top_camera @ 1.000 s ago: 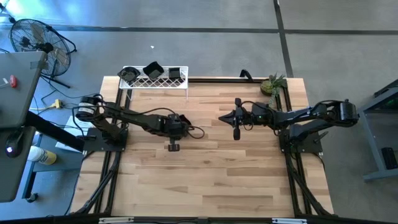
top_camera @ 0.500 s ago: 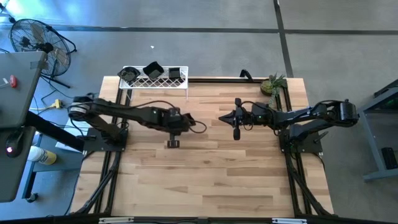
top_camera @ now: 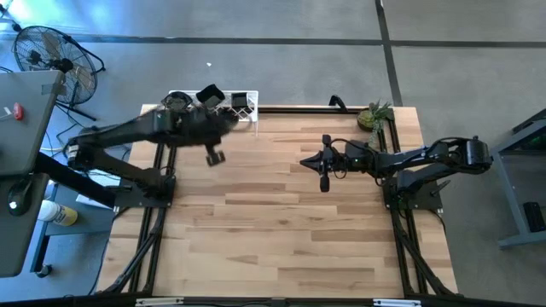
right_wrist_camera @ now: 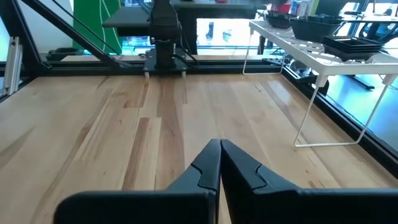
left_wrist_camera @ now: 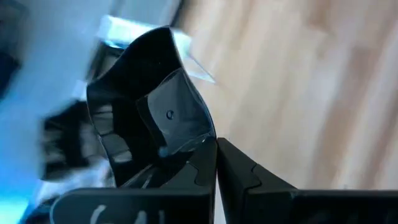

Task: Pick & Place Mini shaped plates
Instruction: Stack the black distorted square plate on top of the black distorted square plate on the shelf, then return to Home Position

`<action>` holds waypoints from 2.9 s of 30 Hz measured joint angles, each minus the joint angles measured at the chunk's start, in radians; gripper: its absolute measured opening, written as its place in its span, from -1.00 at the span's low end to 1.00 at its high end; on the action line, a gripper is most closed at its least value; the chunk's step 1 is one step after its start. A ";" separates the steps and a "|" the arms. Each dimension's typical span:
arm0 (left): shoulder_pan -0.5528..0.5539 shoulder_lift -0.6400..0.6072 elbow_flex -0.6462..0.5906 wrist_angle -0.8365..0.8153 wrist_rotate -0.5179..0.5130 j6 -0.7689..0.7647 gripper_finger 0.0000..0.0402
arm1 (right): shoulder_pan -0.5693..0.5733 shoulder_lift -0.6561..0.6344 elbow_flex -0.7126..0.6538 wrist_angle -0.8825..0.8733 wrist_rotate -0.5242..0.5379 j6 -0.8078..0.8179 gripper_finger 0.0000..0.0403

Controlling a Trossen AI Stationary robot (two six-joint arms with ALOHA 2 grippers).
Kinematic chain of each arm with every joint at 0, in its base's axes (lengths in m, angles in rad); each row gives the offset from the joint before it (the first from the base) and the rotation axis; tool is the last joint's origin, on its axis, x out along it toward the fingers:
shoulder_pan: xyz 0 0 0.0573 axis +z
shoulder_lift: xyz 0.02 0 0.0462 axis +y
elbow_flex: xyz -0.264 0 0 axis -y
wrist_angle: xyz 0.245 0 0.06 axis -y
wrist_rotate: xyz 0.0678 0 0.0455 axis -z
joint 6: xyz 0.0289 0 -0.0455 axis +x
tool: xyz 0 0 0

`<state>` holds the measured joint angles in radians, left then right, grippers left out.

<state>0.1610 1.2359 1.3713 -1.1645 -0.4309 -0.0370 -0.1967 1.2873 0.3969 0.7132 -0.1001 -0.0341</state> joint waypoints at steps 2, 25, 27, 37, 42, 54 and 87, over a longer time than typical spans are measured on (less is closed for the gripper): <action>0.064 -0.025 0.006 0.001 -0.002 0.053 -1.00 | 0.000 0.000 0.000 0.001 0.000 0.000 -0.97; 0.641 0.085 0.017 0.120 0.195 0.471 -1.00 | 0.000 0.000 0.000 -0.001 0.000 -0.009 -0.96; 0.653 0.092 0.017 0.128 0.195 0.484 -1.00 | 0.000 0.000 0.000 -0.005 0.000 -0.010 -0.97; 0.652 0.143 0.016 0.126 0.196 0.507 -1.00 | 0.000 0.000 0.000 -0.008 0.000 -0.018 -0.97; 0.651 0.151 0.016 0.129 0.181 0.507 -0.96 | 0.000 0.000 0.000 -0.014 0.000 -0.018 -0.99; 0.635 0.148 0.040 0.104 0.163 0.530 -0.51 | 0.000 0.000 0.000 -0.014 0.000 -0.018 -0.97; 0.358 -0.228 -0.931 1.548 0.567 0.139 -0.92 | -0.175 -0.258 -0.103 -0.118 -0.117 -0.079 -0.99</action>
<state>0.5193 1.0084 0.4401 0.3830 0.1362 0.1023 -0.3716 1.0295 0.2941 0.5951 -0.2169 -0.1127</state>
